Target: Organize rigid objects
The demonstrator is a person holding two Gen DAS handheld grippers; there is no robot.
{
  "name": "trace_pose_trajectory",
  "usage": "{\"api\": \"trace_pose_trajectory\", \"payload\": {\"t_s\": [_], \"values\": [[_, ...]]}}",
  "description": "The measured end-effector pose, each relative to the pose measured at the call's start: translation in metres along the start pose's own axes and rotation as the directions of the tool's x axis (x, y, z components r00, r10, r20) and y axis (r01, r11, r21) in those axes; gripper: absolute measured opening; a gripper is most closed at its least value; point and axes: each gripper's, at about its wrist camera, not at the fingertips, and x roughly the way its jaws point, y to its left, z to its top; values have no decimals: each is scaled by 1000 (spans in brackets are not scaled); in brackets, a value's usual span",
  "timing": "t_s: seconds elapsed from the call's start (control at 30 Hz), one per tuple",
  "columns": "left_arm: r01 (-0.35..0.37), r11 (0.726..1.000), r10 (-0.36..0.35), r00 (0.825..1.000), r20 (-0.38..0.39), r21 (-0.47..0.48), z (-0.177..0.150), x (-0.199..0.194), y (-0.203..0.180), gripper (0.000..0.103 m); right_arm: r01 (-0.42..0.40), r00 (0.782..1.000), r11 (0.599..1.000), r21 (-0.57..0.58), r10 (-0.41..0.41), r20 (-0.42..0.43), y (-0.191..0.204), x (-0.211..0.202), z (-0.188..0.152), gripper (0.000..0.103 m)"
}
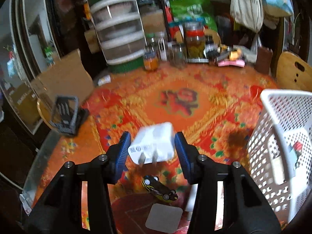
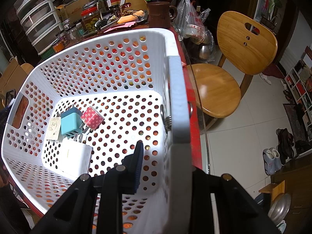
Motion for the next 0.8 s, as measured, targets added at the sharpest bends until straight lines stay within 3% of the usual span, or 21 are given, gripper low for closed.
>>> {"api": "trace_pose_trajectory", "payload": {"t_s": [0.1, 0.13, 0.17, 0.3, 0.6, 0.67, 0.7, 0.73, 0.8], "values": [[8, 1000, -7, 999, 35, -2, 8, -20, -2, 40, 0, 1000, 1000, 0, 0, 0, 0, 0, 0, 25], [7, 1000, -7, 999, 47, -2, 9, -26, -3, 25, 0, 1000, 1000, 0, 0, 0, 0, 0, 0, 25], [13, 1000, -13, 998, 60, -1, 11, -31, -5, 22, 0, 1000, 1000, 0, 0, -1, 0, 0, 0, 25], [27, 999, -28, 996, 84, 18, 17, -46, -18, 18, 0, 1000, 1000, 0, 0, 0, 0, 0, 0, 25], [94, 996, -94, 996, -9, -11, 13, -20, -2, 16, -1, 1000, 1000, 1, 1, -1, 0, -1, 1, 25], [101, 995, -101, 993, -56, -5, 6, -6, 5, 19, -1, 1000, 1000, -1, 1, 1, -1, -1, 1, 25], [117, 993, -117, 989, -87, -7, 2, 4, 7, 29, -3, 1000, 1000, -1, 3, 2, -1, -1, 1, 26], [139, 990, -139, 983, -122, -7, -2, 13, 8, 48, -4, 1000, 1000, -1, 4, 3, -1, -1, 1, 26], [177, 984, -176, 972, -158, -8, -10, 29, 8, 71, -9, 1000, 1000, -1, 9, 3, -2, 0, 2, 27]]}}
